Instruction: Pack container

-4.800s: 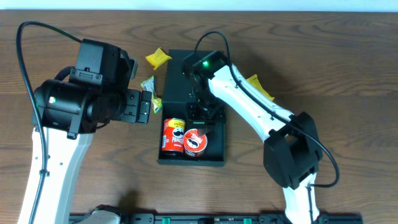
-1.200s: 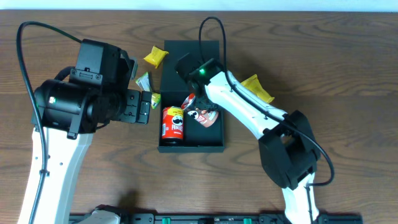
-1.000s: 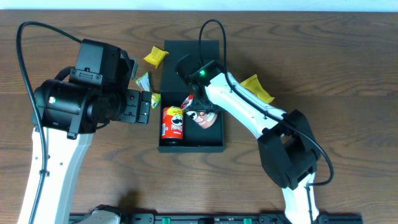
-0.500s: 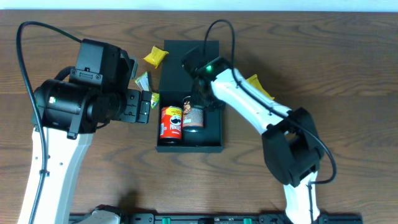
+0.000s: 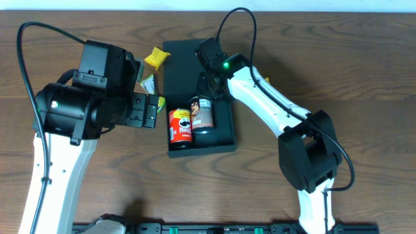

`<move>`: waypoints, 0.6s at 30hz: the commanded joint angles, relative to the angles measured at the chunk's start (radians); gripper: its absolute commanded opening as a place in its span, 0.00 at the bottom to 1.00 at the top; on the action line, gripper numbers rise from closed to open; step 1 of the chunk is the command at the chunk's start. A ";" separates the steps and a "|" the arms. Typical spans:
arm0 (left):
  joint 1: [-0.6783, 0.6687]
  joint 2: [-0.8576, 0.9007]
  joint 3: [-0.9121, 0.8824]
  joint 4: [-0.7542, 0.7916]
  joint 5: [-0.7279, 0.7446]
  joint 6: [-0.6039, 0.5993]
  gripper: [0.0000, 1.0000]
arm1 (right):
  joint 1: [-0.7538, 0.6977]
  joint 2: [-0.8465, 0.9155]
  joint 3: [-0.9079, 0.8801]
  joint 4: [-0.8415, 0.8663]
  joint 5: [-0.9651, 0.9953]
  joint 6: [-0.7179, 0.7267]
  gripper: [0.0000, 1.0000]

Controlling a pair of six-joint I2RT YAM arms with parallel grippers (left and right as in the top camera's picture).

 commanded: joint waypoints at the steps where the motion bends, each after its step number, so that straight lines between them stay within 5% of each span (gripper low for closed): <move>1: -0.003 0.004 -0.005 0.001 0.002 0.007 0.95 | 0.016 0.004 0.016 0.026 -0.006 0.011 0.02; 18: -0.003 0.008 -0.005 0.027 0.002 0.007 0.95 | 0.085 0.004 0.016 -0.262 0.021 0.014 0.01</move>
